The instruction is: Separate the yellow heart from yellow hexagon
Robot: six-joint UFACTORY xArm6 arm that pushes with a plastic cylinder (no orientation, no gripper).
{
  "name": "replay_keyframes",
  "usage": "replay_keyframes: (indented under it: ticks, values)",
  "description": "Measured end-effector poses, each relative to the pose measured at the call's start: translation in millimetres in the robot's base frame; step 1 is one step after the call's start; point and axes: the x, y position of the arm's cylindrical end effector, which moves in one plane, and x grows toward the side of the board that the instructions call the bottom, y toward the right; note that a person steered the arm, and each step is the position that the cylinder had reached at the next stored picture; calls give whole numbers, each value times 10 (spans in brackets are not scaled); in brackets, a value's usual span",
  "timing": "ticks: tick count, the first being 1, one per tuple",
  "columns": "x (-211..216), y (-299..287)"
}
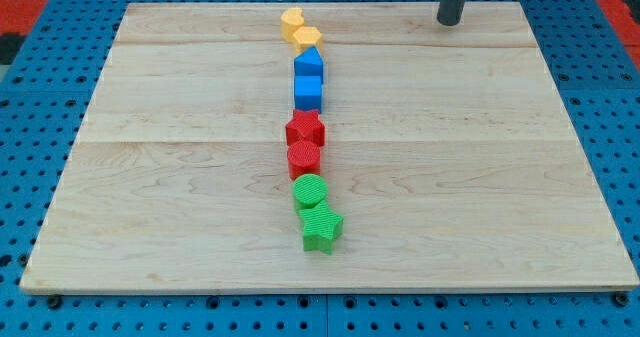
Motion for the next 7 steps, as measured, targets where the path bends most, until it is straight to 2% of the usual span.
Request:
replay_keyframes:
  ticks: [1, 2, 3, 5, 7]
  values:
    - [130, 13]
    - [934, 489]
    - [979, 463]
    - [373, -262]
    - [-17, -1381]
